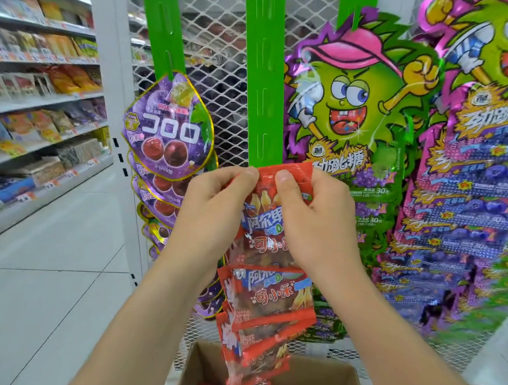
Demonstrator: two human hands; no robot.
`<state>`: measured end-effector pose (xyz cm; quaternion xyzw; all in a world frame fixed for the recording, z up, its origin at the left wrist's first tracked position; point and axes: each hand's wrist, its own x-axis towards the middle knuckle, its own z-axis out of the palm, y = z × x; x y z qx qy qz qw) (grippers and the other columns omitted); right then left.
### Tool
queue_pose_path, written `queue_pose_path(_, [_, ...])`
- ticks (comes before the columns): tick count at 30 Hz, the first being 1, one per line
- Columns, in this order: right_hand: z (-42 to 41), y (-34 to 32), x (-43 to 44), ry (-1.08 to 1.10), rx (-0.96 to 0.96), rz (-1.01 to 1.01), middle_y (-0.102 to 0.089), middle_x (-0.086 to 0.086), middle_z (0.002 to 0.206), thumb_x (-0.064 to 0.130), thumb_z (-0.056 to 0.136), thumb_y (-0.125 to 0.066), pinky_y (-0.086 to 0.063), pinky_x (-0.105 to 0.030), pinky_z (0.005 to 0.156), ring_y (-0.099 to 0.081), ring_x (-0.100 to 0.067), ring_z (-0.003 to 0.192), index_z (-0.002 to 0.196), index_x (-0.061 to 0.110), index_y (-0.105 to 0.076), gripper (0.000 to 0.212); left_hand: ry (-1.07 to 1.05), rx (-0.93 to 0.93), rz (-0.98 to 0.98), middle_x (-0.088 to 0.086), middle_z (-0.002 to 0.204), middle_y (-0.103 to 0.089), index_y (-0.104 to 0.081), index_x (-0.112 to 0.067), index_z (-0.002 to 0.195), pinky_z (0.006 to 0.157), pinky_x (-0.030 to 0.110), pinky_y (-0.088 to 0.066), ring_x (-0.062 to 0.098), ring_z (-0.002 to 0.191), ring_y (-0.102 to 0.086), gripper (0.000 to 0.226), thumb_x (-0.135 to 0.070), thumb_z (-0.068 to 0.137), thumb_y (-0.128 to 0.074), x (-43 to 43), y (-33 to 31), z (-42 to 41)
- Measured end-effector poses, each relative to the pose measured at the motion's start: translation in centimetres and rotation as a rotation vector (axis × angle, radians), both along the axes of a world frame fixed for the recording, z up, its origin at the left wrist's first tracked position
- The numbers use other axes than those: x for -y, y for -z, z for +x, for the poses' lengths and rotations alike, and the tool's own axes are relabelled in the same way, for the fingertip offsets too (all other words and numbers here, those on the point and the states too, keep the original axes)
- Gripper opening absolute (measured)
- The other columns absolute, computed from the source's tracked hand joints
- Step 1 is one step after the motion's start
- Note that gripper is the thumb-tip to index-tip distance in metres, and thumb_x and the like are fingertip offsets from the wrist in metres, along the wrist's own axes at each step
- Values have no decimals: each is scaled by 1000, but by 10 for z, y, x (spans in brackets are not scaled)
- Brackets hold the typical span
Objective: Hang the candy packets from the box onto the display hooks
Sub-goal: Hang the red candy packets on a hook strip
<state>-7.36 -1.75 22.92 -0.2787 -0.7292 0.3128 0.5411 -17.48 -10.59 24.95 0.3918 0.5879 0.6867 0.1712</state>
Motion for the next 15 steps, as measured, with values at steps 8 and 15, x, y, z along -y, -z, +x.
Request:
queue_pose_path(8, [9,18,-1,159,264,154,-67,7,68,50,100,-58,-50,-41,68,-61,-25,67,82,22,-67,35,13,-270,-131,20,91,-75,-75,-11,97,83,48,-57,20,78,-66,27,-31,106,-60,0,15,-17])
queue_pose_path(15, [40,48,4,209,140,366,-57,2,100,25,87,-80,-50,-31,70,-57,-16,81,122,17,-57,42,-280,-821,-6,4,146,-50,-44,-11,152,116,17,-33,7,137,-47,54,-8,102,-66,9,63,-15])
